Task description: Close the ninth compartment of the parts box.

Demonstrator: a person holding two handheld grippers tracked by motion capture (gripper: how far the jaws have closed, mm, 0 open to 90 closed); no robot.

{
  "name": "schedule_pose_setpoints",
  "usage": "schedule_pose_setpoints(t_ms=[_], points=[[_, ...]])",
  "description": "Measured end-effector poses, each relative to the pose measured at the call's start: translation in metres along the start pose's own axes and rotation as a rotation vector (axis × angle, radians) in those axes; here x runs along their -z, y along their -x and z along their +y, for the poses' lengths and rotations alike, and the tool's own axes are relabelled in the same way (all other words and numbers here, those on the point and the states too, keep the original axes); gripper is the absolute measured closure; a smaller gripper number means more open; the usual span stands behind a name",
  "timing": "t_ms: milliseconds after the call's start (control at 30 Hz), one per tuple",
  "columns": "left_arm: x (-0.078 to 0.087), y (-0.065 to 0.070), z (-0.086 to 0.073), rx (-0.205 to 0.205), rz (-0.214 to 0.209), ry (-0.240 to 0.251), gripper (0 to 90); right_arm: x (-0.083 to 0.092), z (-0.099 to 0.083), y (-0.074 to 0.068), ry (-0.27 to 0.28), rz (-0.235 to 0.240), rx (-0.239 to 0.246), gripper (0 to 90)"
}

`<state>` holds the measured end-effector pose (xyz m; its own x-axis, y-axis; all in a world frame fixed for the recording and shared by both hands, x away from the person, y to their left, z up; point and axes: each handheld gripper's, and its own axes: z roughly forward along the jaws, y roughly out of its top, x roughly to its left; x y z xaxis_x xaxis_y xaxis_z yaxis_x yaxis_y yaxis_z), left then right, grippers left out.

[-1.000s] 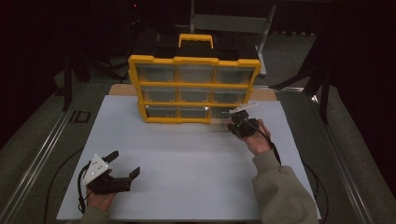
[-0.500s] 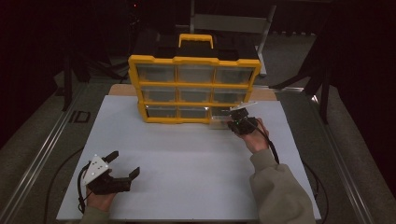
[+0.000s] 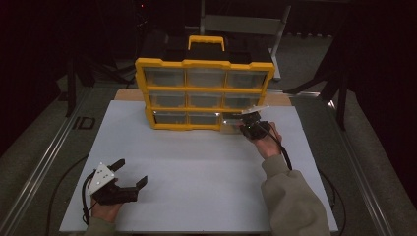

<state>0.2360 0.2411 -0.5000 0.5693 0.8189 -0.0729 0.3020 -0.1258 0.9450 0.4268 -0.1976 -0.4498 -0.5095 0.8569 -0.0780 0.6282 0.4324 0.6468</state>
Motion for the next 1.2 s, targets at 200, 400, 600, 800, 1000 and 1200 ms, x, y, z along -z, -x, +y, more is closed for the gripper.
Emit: schedule_pose_setpoints(t_ms=[200, 400, 600, 800, 1000, 1200], points=[[0.0, 0.0, 0.0, 0.0, 0.0, -0.002, 0.0, -0.002, 0.003, 0.002, 0.004, -0.006, 0.001, 90.0], [-0.001, 0.0, 0.0, 0.001, 0.0, -0.002, 0.0, -0.004, 0.005, 0.003, 0.006, -0.014, 0.005, 90.0], [-0.001, 0.0, 0.0, 0.001, -0.001, -0.003, 0.0, -0.006, 0.007, 0.004, 0.01, -0.017, 0.006, 90.0], [-0.001, 0.0, 0.0, -0.001, 0.0, -0.002, 0.0, -0.009, 0.009, 0.005, 0.014, -0.027, 0.001, 90.0], [-0.001, 0.0, 0.0, -0.001, 0.001, -0.003, 0.0, -0.012, 0.012, 0.007, 0.025, -0.031, -0.002, 90.0], [-0.001, 0.0, 0.0, 0.001, 0.001, -0.004, 0.0, -0.016, 0.014, 0.009, 0.033, -0.038, -0.011, 90.0]])
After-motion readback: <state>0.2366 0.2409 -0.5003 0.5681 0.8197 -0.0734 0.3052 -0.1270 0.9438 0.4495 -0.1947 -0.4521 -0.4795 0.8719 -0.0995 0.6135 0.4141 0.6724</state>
